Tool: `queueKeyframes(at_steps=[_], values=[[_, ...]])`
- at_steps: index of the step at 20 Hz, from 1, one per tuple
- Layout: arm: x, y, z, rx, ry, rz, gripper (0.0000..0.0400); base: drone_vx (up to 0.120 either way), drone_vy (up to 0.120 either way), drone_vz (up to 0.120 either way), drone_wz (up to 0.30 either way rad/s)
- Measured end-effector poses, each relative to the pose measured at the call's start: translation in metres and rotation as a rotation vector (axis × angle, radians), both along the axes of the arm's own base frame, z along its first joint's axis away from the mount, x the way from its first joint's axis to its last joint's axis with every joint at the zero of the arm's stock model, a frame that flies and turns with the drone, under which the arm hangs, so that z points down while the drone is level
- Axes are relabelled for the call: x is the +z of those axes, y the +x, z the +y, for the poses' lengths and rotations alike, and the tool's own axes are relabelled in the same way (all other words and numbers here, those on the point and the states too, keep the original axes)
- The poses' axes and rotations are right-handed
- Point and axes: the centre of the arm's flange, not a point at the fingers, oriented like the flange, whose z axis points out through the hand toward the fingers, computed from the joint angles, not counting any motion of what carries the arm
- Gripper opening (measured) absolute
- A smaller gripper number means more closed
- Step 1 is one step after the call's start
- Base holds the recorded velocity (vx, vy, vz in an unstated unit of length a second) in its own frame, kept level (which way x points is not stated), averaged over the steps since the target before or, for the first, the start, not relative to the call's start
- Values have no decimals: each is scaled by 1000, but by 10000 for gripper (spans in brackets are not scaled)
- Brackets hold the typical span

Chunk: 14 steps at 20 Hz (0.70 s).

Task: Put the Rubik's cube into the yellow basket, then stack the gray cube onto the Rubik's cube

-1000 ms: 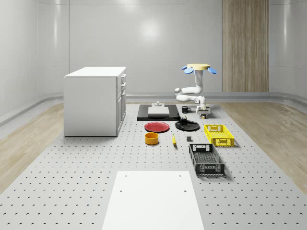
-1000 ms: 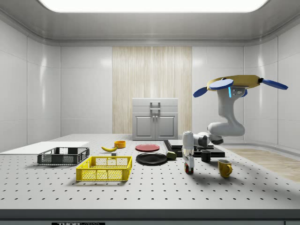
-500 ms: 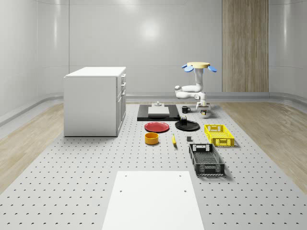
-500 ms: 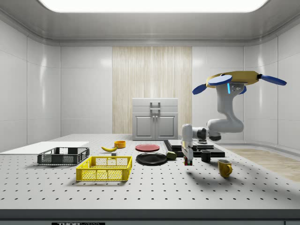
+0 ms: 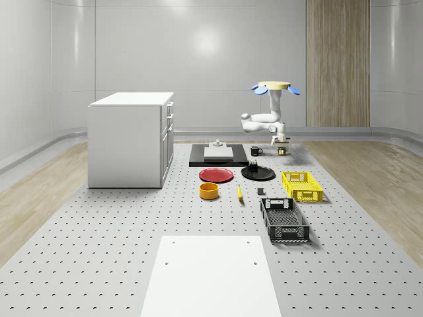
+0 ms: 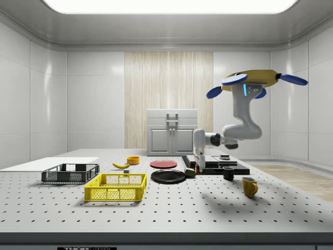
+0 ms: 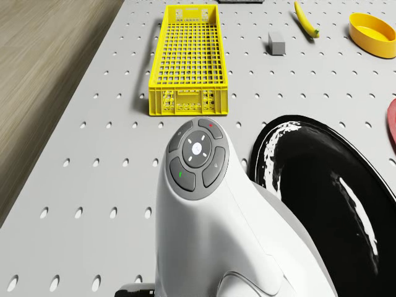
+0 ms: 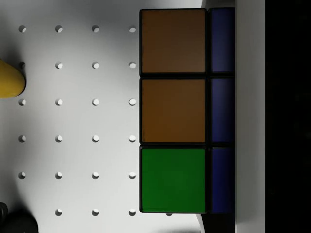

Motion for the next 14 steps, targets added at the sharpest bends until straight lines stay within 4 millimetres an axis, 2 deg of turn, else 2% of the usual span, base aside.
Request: queueKeyframes(at_steps=[2,6,11,14], values=[[0,0,0,0,0,0,325,120,20,0,0],[-1,0,0,0,0,0,325,120,110,0,0],[-1,0,0,0,0,0,325,120,0,0,0],[-1,0,0,0,0,0,325,120,67,0,0]])
